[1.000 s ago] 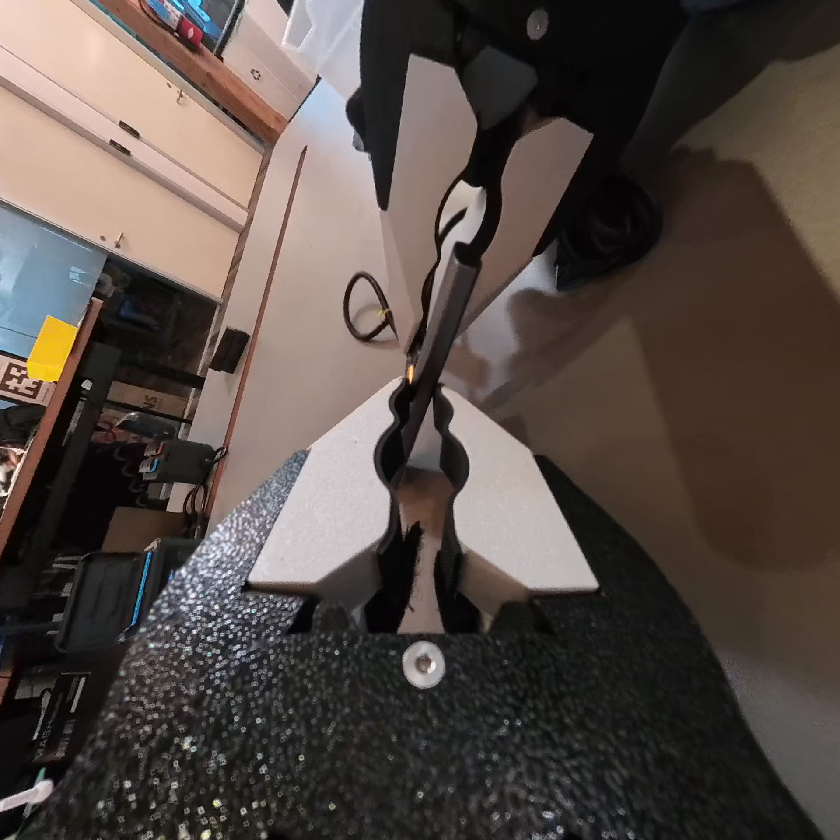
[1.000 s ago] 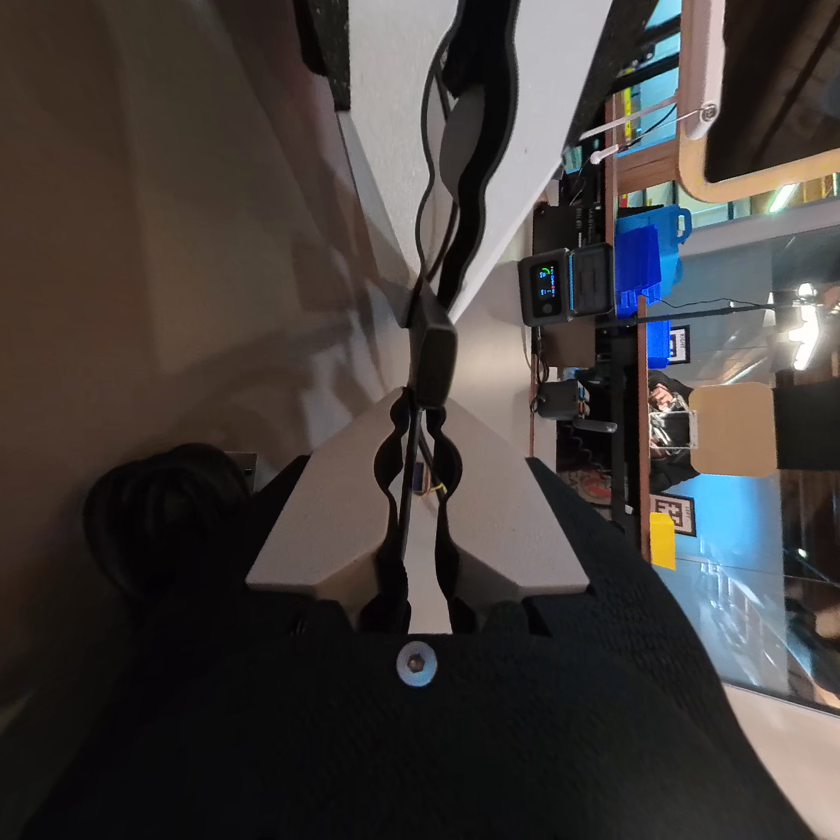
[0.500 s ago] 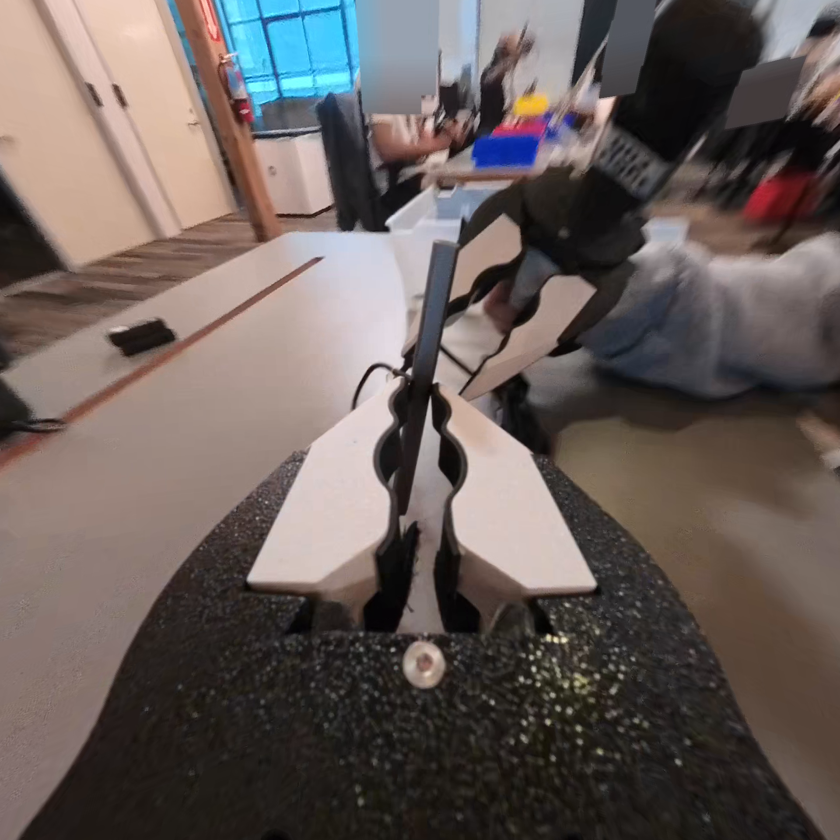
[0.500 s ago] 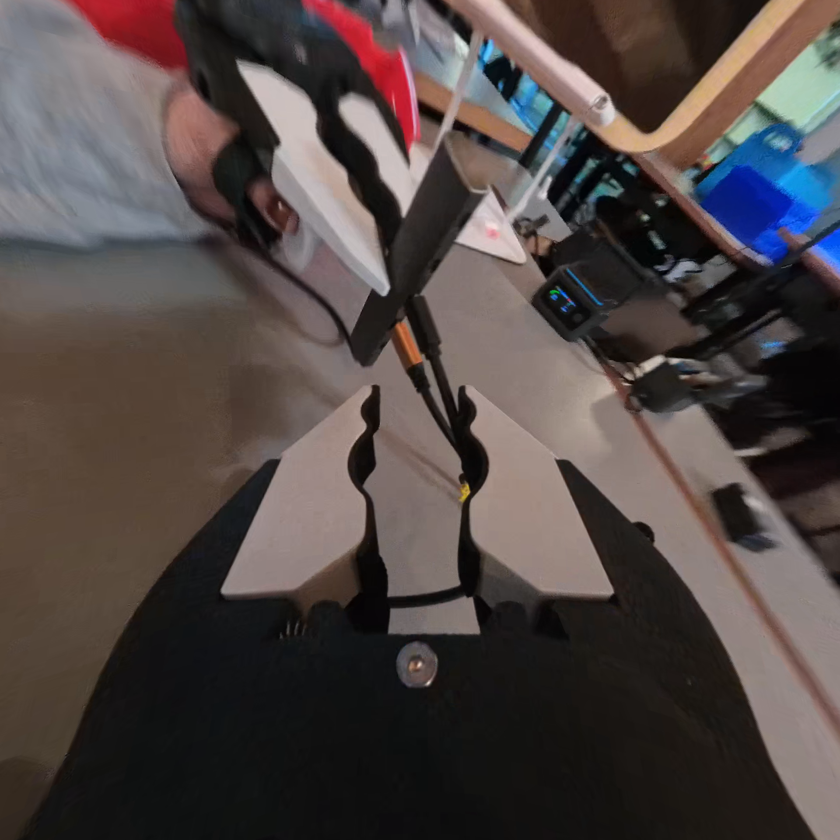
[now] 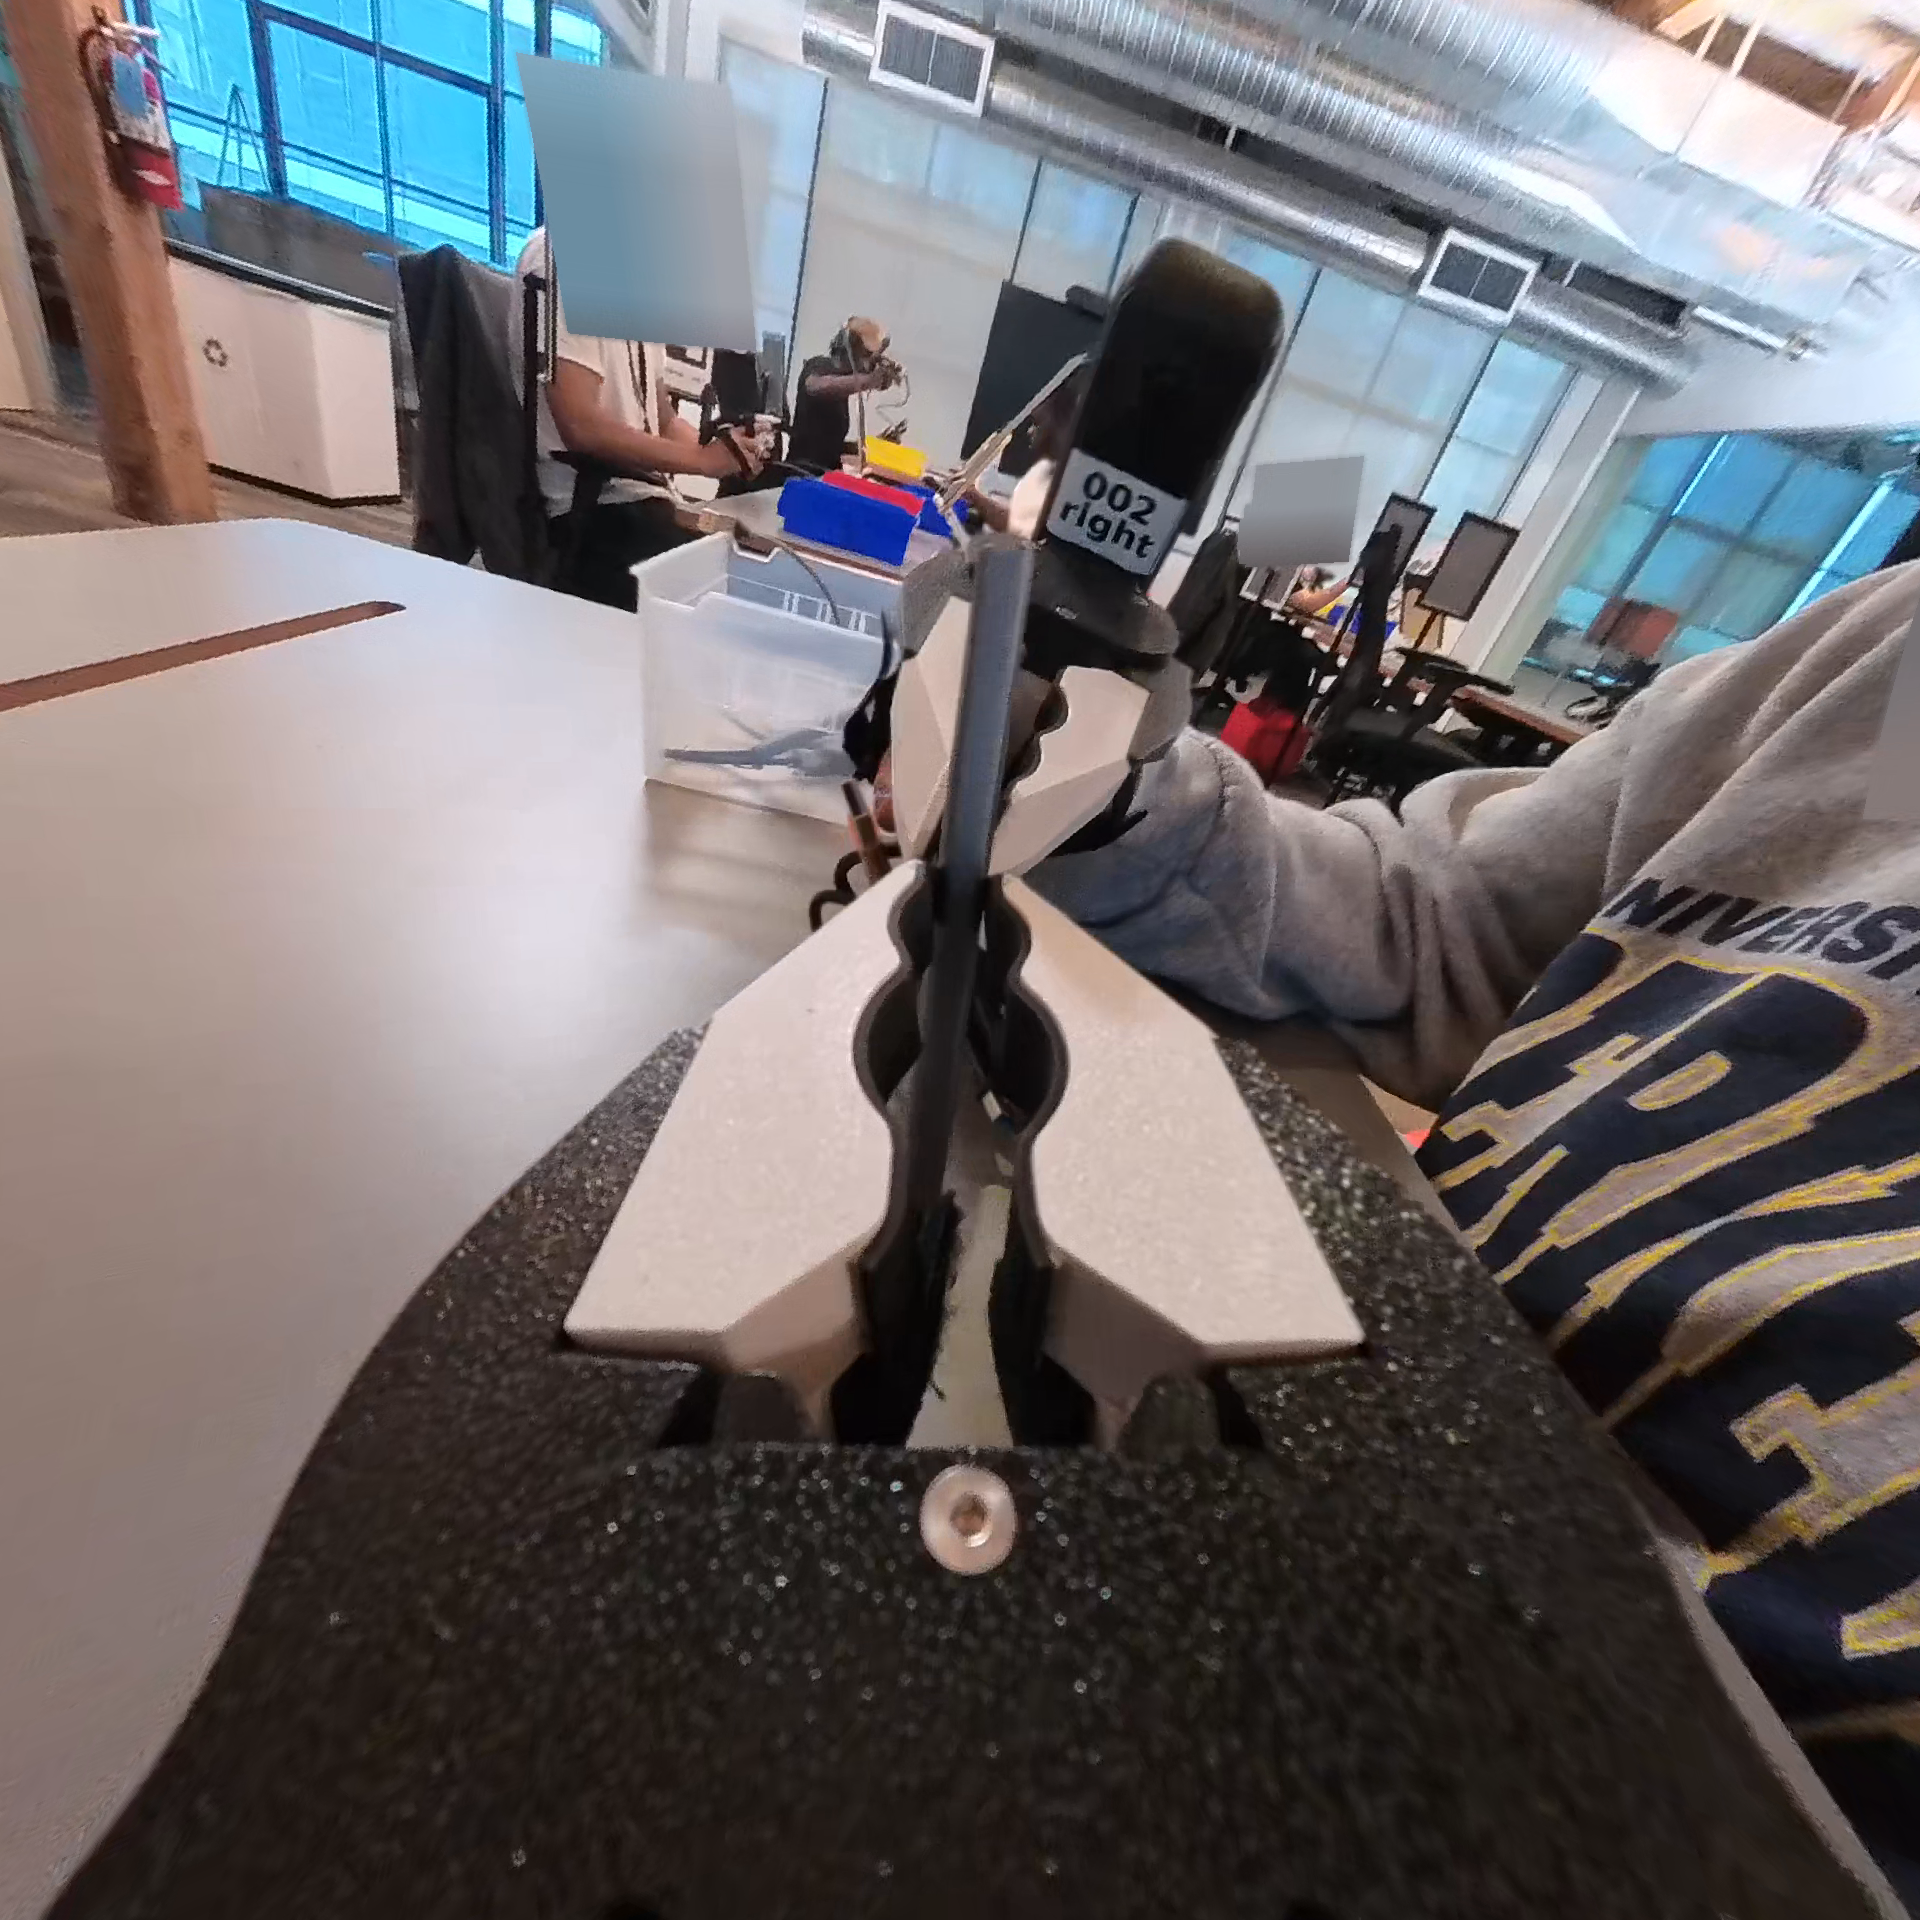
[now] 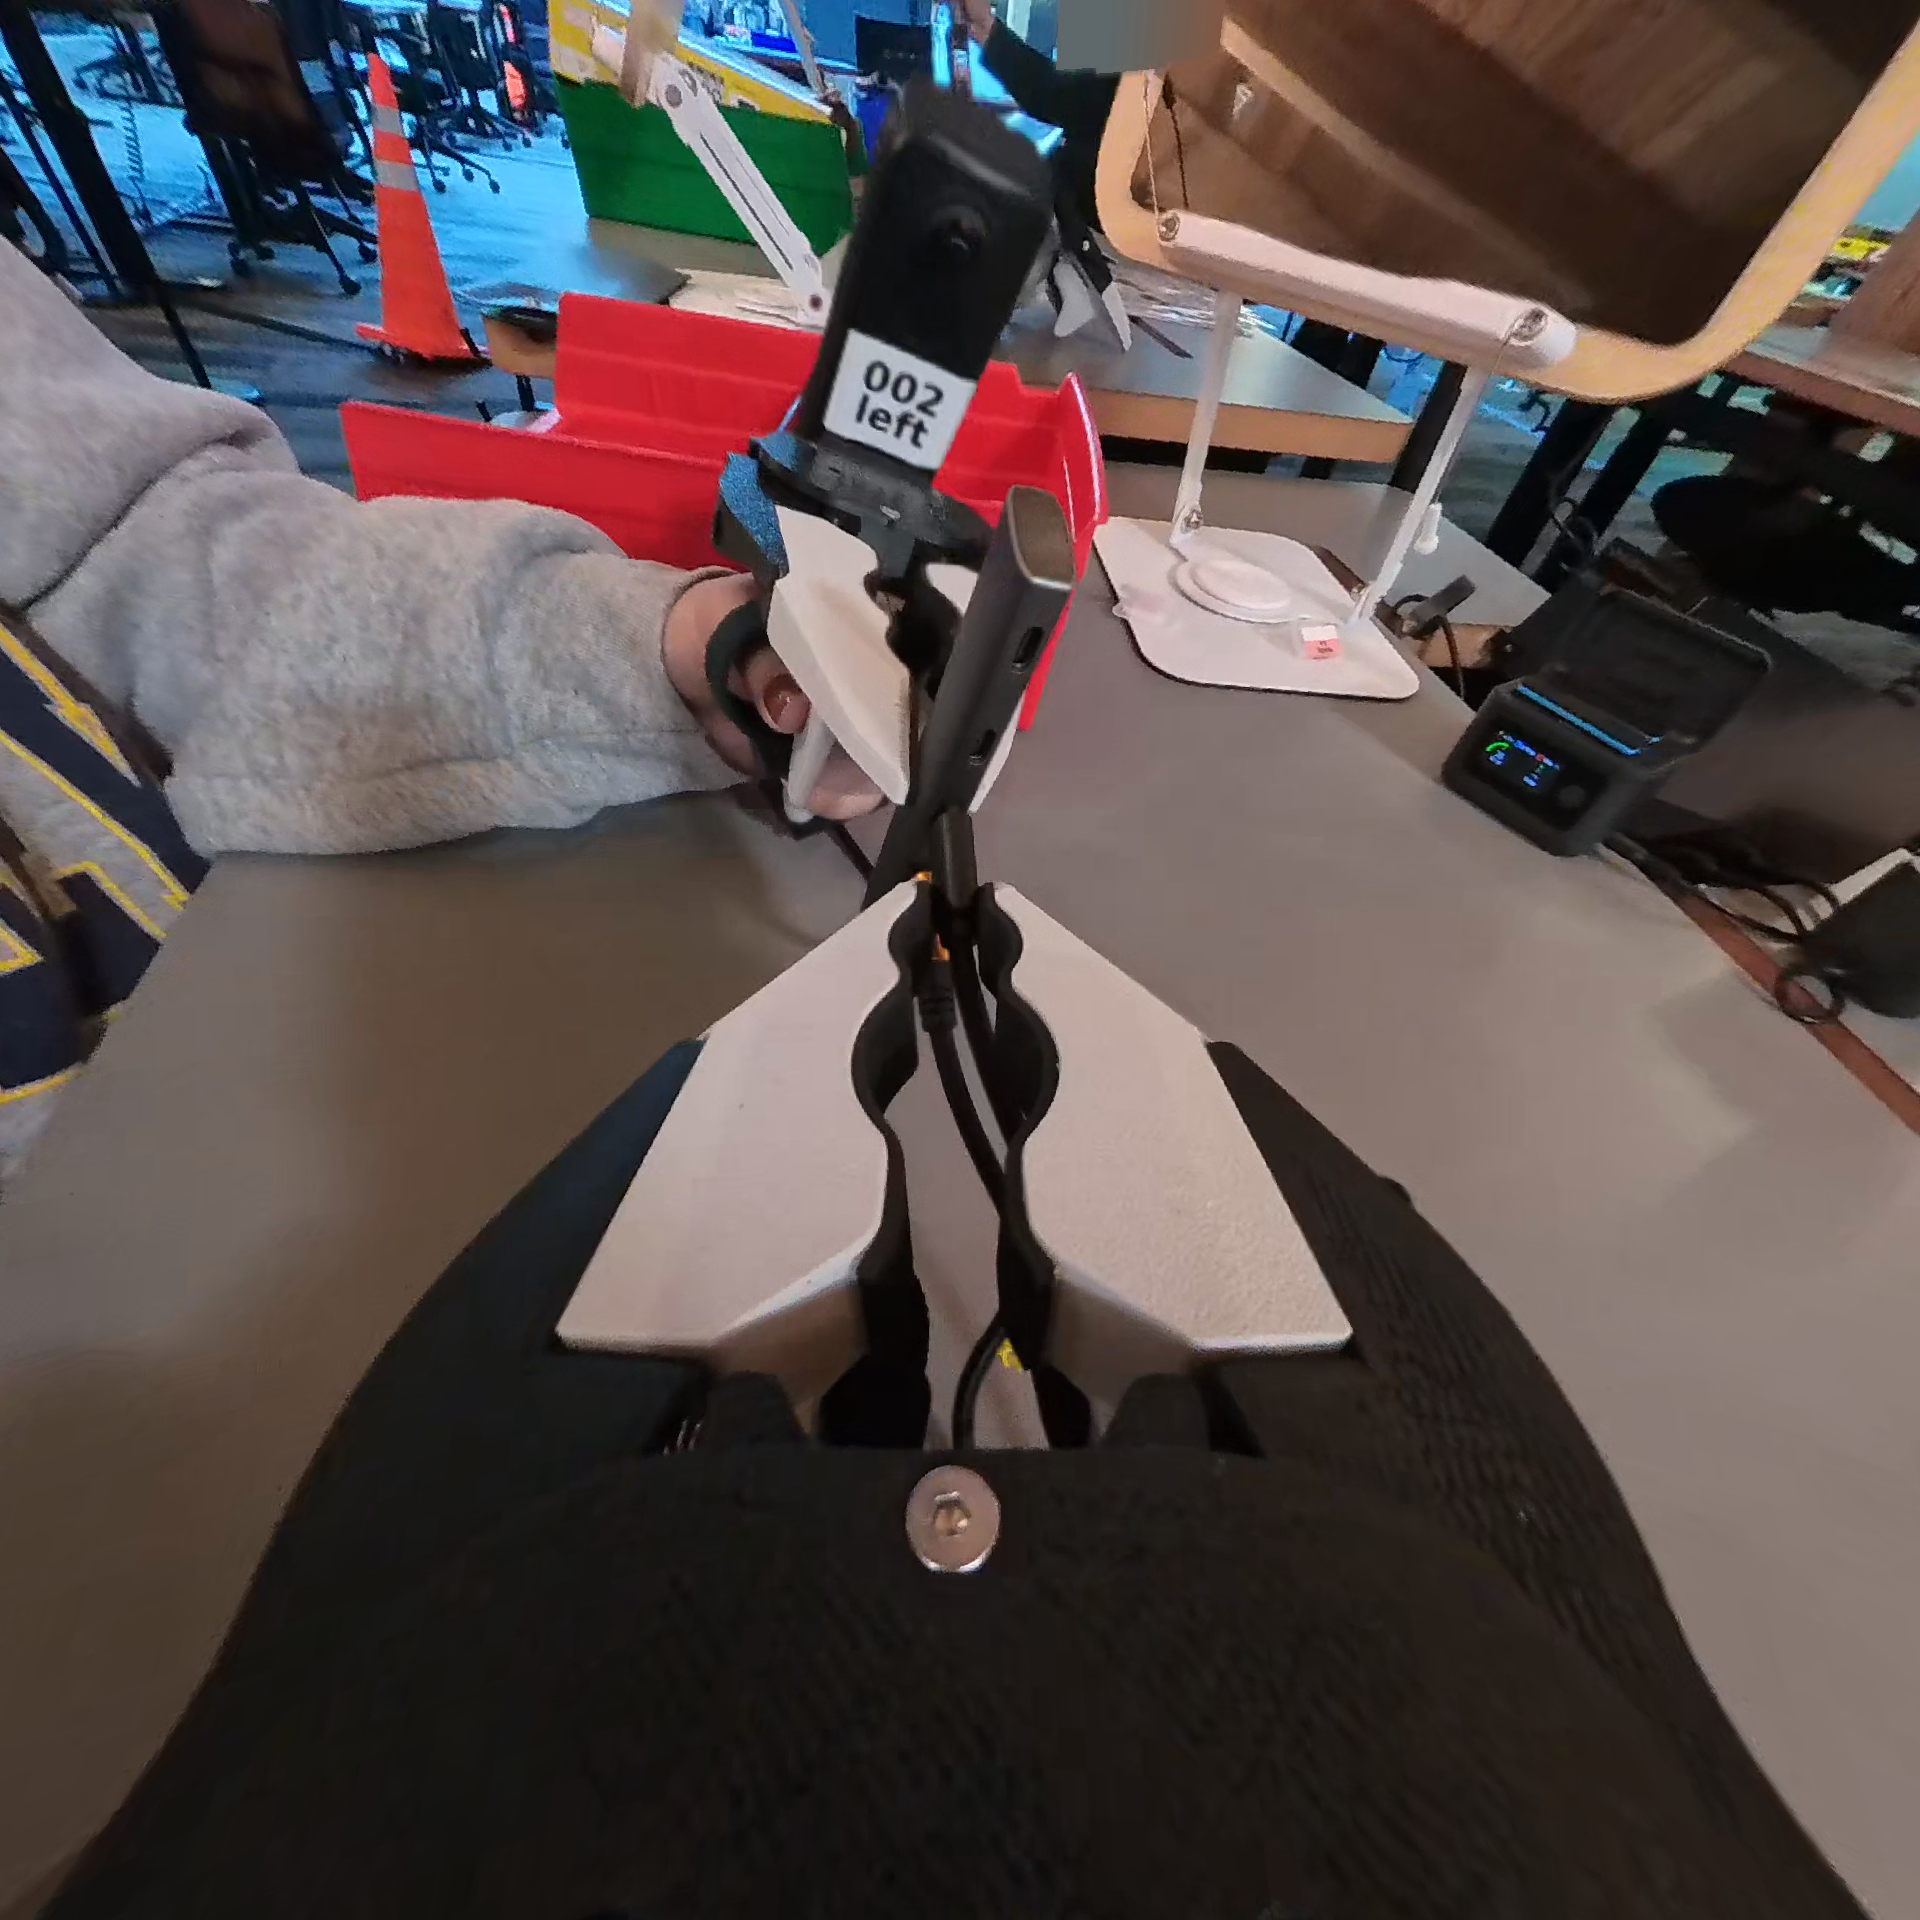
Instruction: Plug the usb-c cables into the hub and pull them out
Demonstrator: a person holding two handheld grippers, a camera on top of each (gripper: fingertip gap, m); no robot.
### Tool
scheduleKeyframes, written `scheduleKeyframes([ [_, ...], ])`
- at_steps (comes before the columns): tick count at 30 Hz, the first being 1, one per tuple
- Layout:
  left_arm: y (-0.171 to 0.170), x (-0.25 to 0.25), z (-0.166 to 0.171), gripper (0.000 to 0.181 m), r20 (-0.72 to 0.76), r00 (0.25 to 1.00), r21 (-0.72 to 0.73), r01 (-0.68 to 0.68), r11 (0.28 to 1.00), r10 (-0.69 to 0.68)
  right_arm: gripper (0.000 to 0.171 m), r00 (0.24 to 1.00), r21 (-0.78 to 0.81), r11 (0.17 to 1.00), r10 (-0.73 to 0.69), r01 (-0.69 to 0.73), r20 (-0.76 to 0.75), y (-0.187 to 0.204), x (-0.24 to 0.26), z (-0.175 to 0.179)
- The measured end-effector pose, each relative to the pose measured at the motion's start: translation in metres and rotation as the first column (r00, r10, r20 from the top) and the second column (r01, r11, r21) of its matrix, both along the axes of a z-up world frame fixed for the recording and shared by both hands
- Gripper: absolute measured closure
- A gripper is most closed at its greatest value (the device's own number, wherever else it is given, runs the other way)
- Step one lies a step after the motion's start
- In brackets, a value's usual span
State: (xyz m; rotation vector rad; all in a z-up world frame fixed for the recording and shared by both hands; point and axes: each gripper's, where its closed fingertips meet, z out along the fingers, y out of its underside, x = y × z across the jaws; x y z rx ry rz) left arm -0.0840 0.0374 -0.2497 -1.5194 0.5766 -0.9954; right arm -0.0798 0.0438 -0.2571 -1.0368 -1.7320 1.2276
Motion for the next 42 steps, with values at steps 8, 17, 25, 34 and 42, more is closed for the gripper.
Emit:
scheduleKeyframes([
  [8,-0.001,0.002,-0.002,0.174,-0.051,0.999,0.025,-0.012,1.000,0.014,0.167,0.999,-0.012,1.000,0.003,-0.003,0.036,0.000,0.001,-0.001],
  [17,-0.005,0.008,-0.021,0.174,-0.259,0.966,0.019,-0.008,1.000,0.012,0.168,0.988,0.116,0.993,0.006,-0.024,0.155,-0.002,0.008,-0.018],
  [25,-0.006,0.015,-0.033,0.173,-0.396,0.918,0.032,-0.007,0.999,0.019,0.168,0.966,0.368,0.930,-0.080,-0.017,0.247,-0.001,0.015,-0.032],
  [34,0.002,0.013,-0.036,0.174,-0.540,0.827,0.179,-0.069,0.981,0.157,0.126,0.995,0.315,0.947,-0.083,0.059,0.064,-0.002,0.014,0.003],
  [42,-0.002,0.031,-0.017,0.165,-0.474,0.862,0.251,-0.065,0.966,0.181,0.163,0.992,0.486,0.873,-0.095,0.044,0.081,-0.014,0.028,0.014],
])
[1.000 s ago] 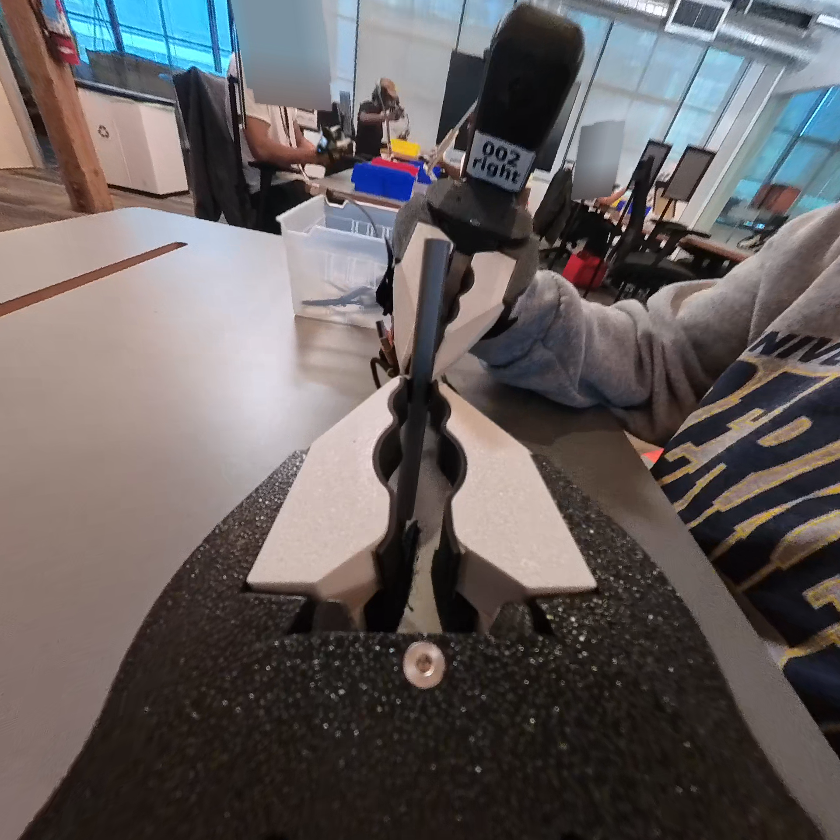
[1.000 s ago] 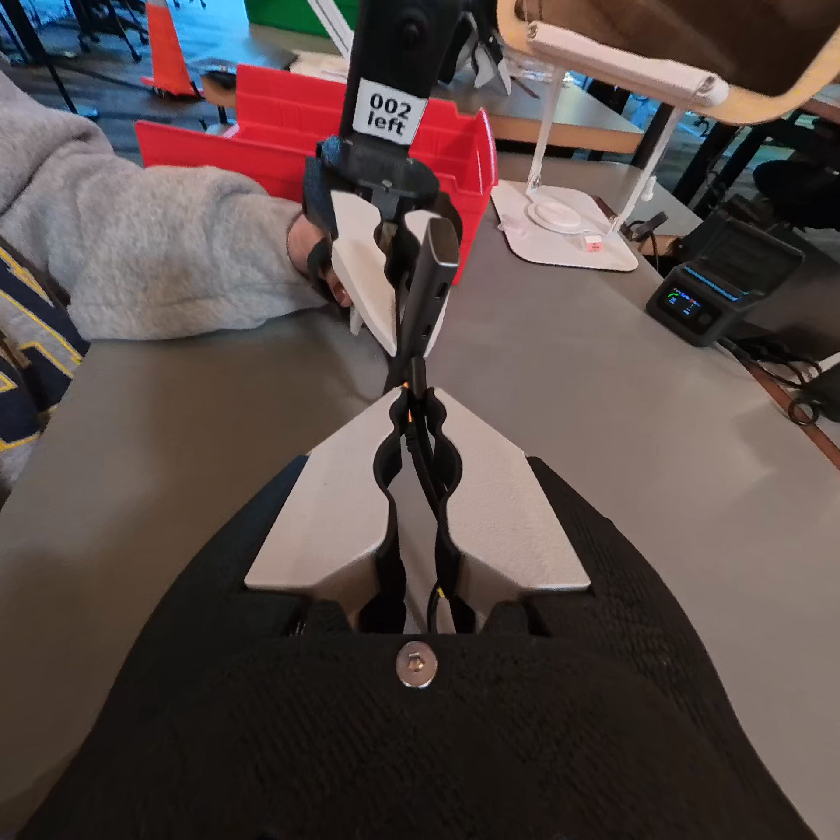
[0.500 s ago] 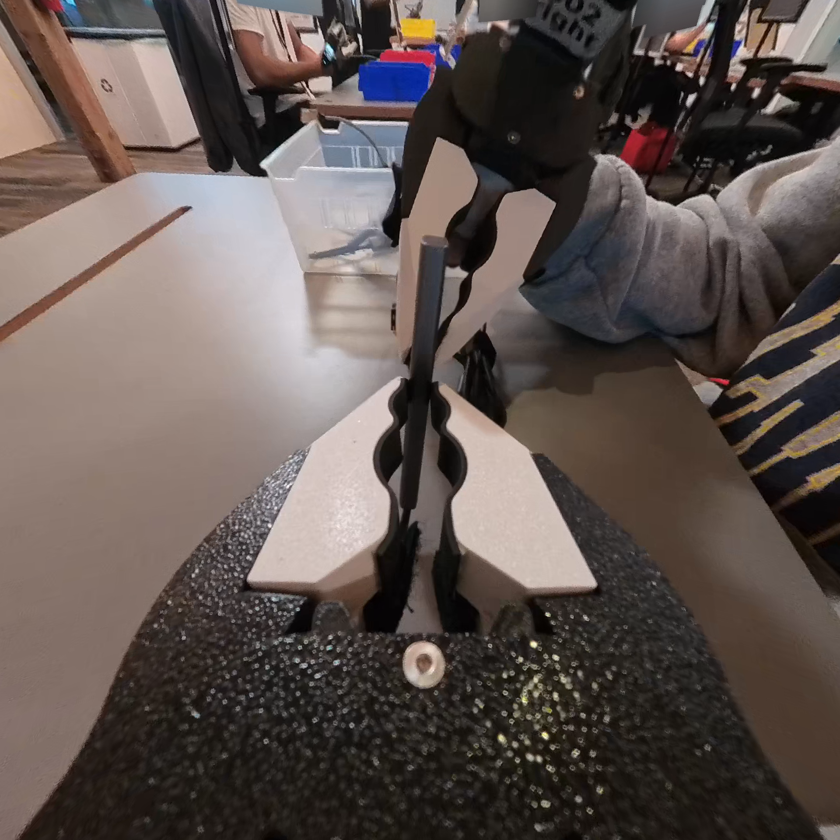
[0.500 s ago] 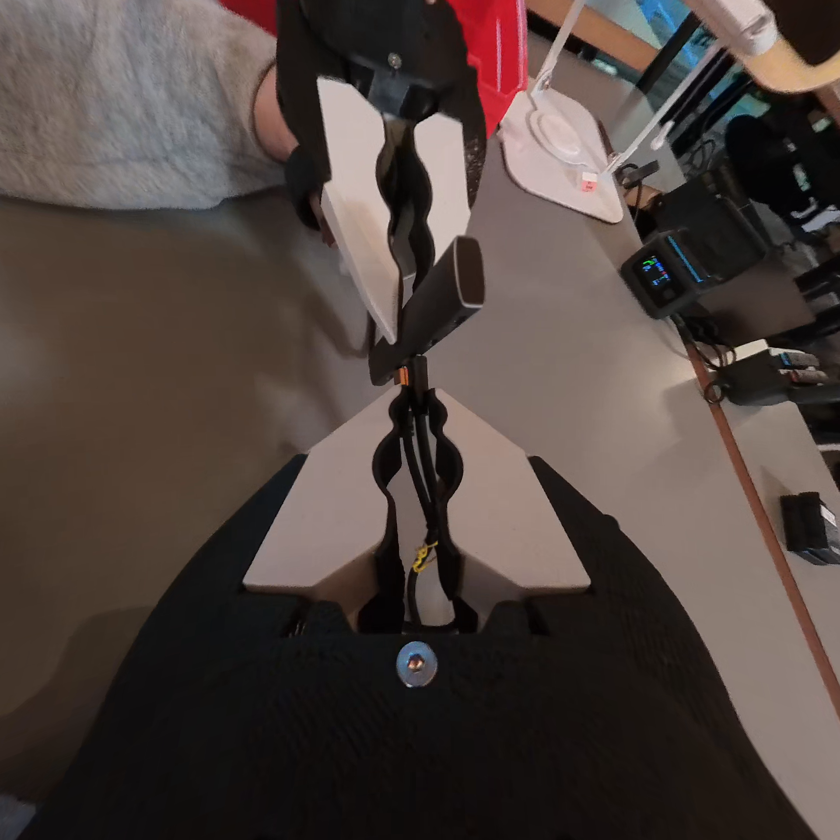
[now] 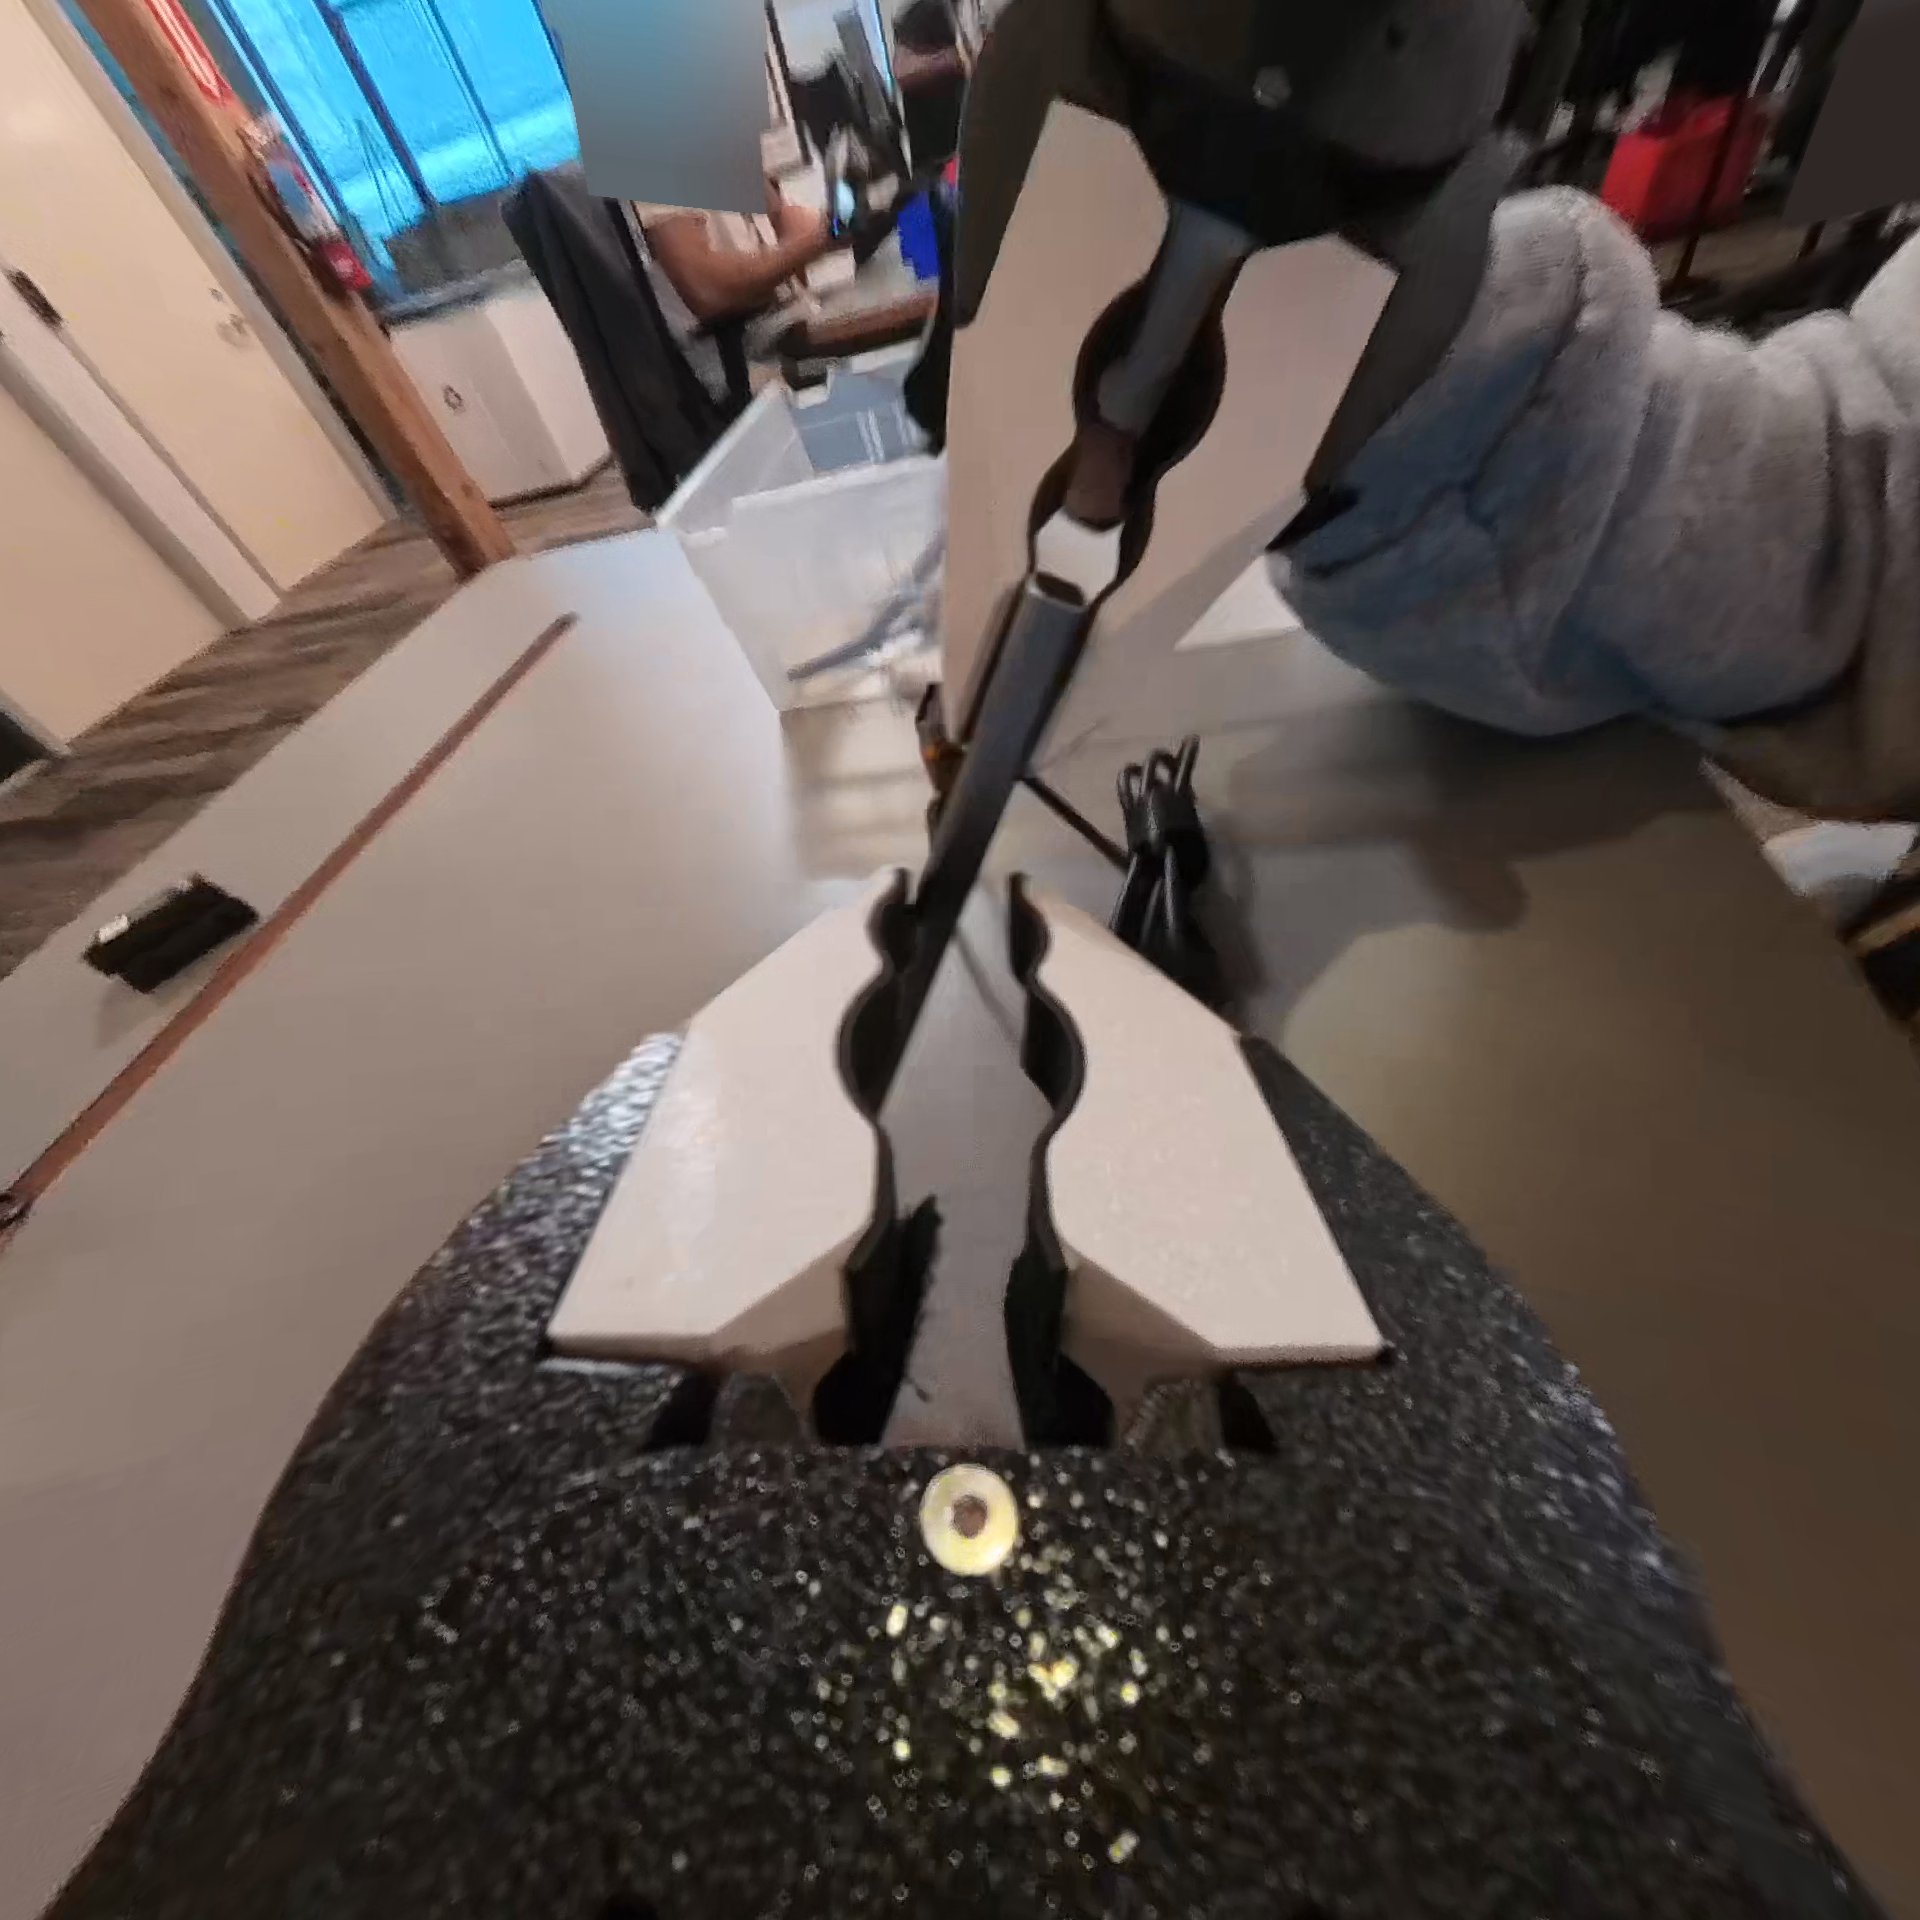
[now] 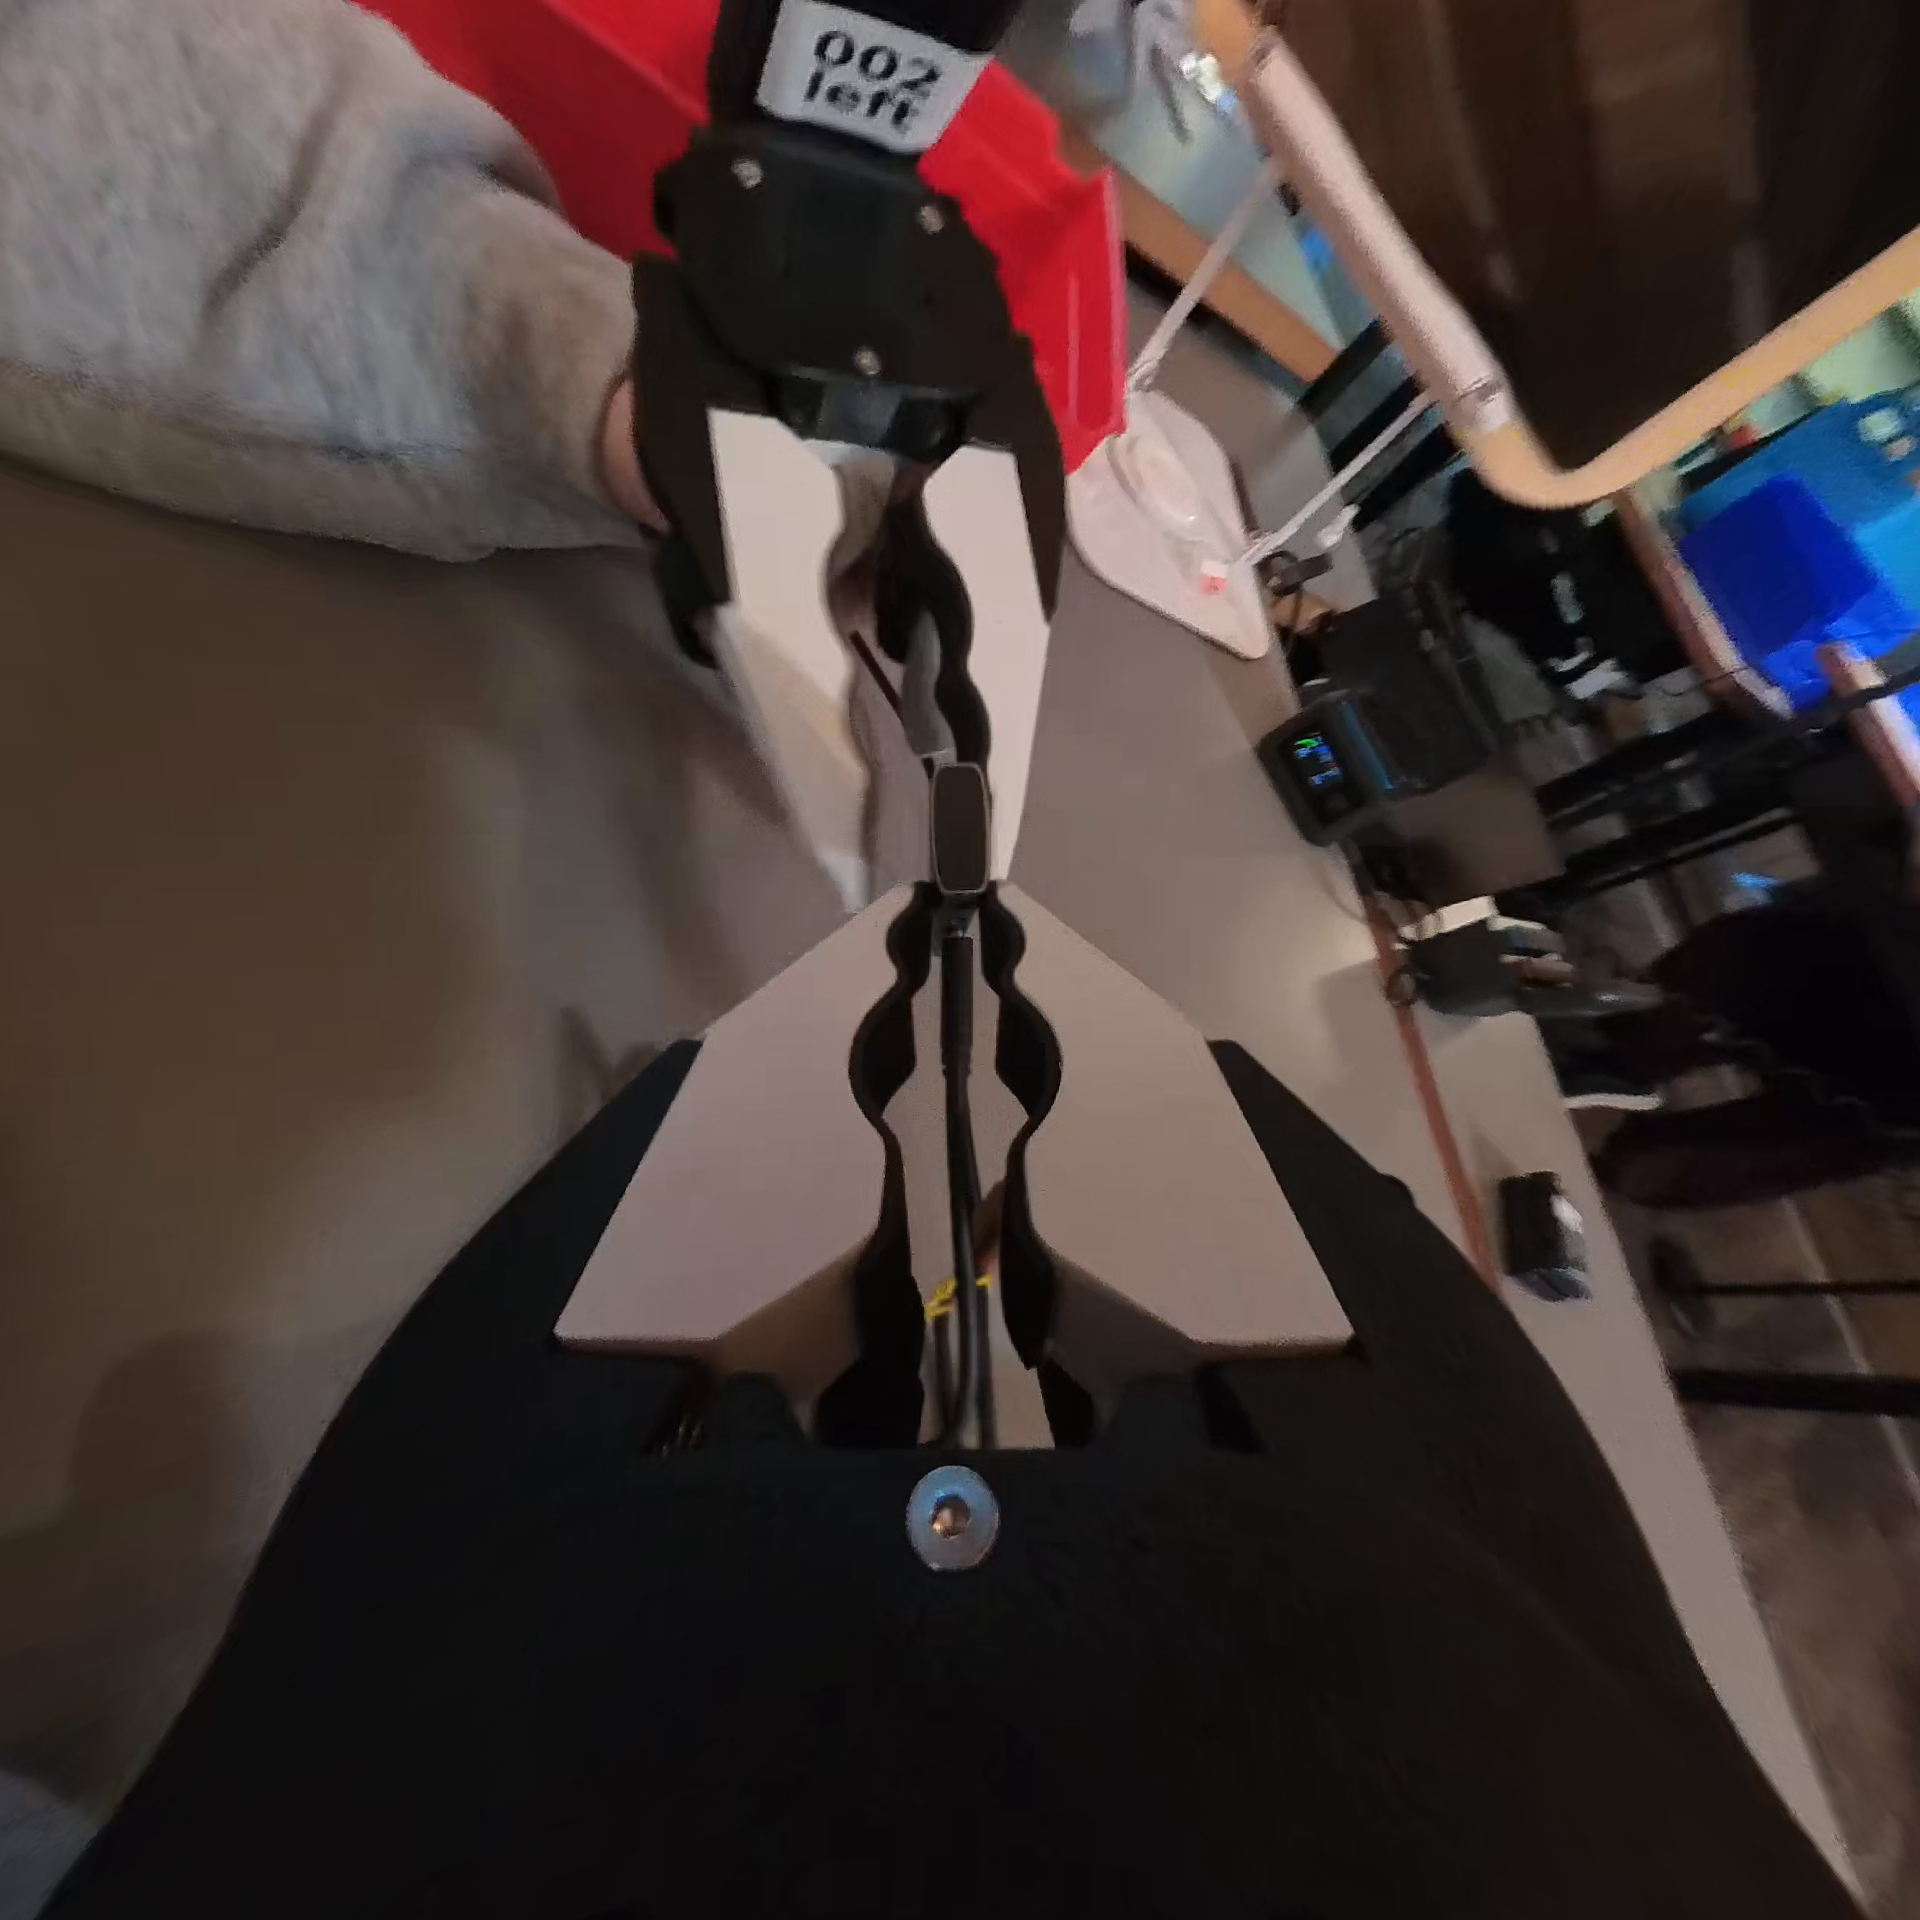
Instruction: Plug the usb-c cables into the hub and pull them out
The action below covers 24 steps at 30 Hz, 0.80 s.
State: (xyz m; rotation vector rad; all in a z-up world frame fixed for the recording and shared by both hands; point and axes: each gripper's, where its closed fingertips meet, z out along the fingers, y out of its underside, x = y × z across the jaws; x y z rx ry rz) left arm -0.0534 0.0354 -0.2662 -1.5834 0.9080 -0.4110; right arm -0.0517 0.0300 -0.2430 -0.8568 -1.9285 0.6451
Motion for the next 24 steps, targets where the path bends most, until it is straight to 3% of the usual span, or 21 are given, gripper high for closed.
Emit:
scheduleKeyframes([
  [4,-0.015,0.012,0.043,0.112,0.277,0.955,0.001,0.107,0.994,-0.103,0.165,0.988,0.021,0.998,-0.062,0.066,-0.144,0.012,0.014,0.047],
  [9,-0.022,-0.004,0.078,0.099,0.335,0.941,0.162,-0.006,0.987,-0.050,0.165,0.904,0.222,0.939,-0.160,0.264,-0.396,0.042,0.054,0.162],
  [14,-0.005,-0.011,0.055,0.090,0.419,0.908,0.004,0.013,1.000,-0.014,0.165,0.862,0.350,0.864,-0.167,0.361,-0.478,0.066,0.089,0.262],
  [18,0.010,-0.012,0.028,0.091,0.415,0.909,-0.094,0.002,0.996,0.037,0.165,0.851,0.384,0.827,-0.196,0.410,-0.487,0.119,0.116,0.276],
  [24,0.015,-0.009,0.012,0.097,0.380,0.924,-0.130,0.002,0.992,0.048,0.166,0.750,0.272,0.829,-0.240,0.489,-0.616,0.181,0.152,0.242],
])
